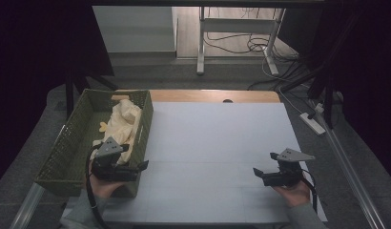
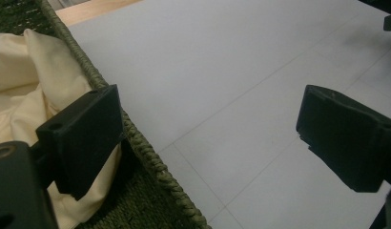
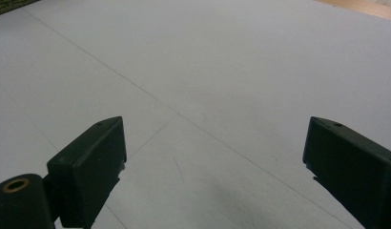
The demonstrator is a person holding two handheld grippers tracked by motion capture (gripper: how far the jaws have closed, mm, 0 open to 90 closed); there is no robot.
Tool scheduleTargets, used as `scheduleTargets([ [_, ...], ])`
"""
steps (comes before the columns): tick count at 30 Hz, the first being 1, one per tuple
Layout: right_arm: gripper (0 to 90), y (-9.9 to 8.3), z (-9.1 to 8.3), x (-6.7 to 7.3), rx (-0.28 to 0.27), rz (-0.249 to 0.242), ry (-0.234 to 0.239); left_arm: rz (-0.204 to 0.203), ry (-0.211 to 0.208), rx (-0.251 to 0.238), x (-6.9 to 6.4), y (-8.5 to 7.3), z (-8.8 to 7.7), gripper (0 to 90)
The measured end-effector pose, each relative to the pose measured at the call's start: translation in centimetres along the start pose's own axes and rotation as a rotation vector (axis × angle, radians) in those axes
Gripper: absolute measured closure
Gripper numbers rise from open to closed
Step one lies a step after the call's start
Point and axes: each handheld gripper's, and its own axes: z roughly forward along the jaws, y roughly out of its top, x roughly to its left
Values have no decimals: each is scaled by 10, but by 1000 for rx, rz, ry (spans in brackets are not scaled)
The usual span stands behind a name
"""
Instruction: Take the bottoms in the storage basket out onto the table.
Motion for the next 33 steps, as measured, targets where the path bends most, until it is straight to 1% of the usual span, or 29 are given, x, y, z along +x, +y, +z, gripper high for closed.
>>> scheduleTargets([
  [5, 79, 0, 0, 0, -2, 0, 0, -22, 0, -7, 4, -1, -1, 82],
  [8, 82, 0, 2, -1, -3, -2, 3, -30, 1, -21, 7, -1, -2, 82],
  [12, 82, 1, 4, -1, 4, -1, 15, -24, 3, -27, 7, -2, -4, 82],
  [19, 83, 1, 4, 0, 1, 2, 27, -27, 8, -27, 6, -3, -5, 86],
  [30, 83, 2, 4, 0, -5, 8, 24, -31, 18, -43, 9, 1, -7, 88],
  [32, 83, 1, 3, 2, 1, 1, 22, -35, 15, -41, 11, 2, -5, 89],
  [33, 89, 1, 2, 3, 2, -9, 13, -37, 11, -41, 12, 3, -4, 89],
])
